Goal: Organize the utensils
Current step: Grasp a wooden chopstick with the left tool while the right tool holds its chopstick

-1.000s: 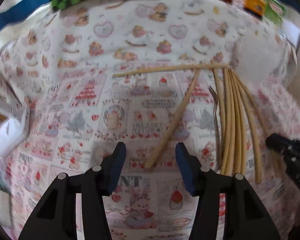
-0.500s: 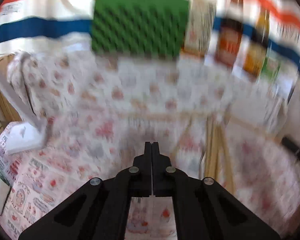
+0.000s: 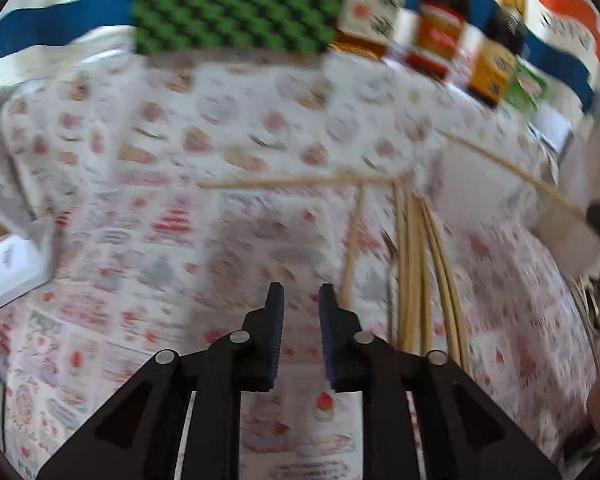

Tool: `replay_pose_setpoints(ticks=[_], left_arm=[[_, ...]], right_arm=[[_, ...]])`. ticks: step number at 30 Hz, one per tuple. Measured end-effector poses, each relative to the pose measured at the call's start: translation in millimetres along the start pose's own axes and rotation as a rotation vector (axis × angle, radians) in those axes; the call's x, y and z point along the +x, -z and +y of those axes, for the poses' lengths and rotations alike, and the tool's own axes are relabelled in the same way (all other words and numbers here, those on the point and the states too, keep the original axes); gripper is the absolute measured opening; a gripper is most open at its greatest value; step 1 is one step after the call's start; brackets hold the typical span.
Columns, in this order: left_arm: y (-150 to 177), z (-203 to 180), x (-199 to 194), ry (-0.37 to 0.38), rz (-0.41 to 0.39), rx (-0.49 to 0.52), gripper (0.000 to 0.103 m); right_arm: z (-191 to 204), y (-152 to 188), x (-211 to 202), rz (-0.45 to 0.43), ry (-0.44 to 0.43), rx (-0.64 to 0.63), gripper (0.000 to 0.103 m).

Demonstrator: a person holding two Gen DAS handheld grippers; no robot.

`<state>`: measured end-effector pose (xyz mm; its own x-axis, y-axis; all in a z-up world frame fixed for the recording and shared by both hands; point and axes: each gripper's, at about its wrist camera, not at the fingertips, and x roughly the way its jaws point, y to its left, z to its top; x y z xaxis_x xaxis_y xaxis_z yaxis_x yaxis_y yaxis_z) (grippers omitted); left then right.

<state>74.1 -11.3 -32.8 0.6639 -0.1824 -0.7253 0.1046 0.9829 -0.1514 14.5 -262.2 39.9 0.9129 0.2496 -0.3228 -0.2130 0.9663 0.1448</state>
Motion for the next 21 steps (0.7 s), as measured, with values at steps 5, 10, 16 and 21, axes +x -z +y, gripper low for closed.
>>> replay_pose_setpoints(ticks=[5,10,16,21], left_arm=[[9,-23,1,0.066,0.028,0.094,0.045],[15,-26,26,-0.057,0.135,0.116,0.029],[15,-26,24,-0.033,0.125,0.099,0.007],[5,-24,-35,-0.002,-0.201,0.058,0.0]], right_arm=[[1,0,-2,-0.008,0.007,-0.016,0.006],[4,0,-2,-0.006,-0.005,-0.024,0.006],[3,-1,-9,-0.051,0.007,-0.011,0.006],[-5,-5,-10,-0.058,0.006,0.031,0.006]])
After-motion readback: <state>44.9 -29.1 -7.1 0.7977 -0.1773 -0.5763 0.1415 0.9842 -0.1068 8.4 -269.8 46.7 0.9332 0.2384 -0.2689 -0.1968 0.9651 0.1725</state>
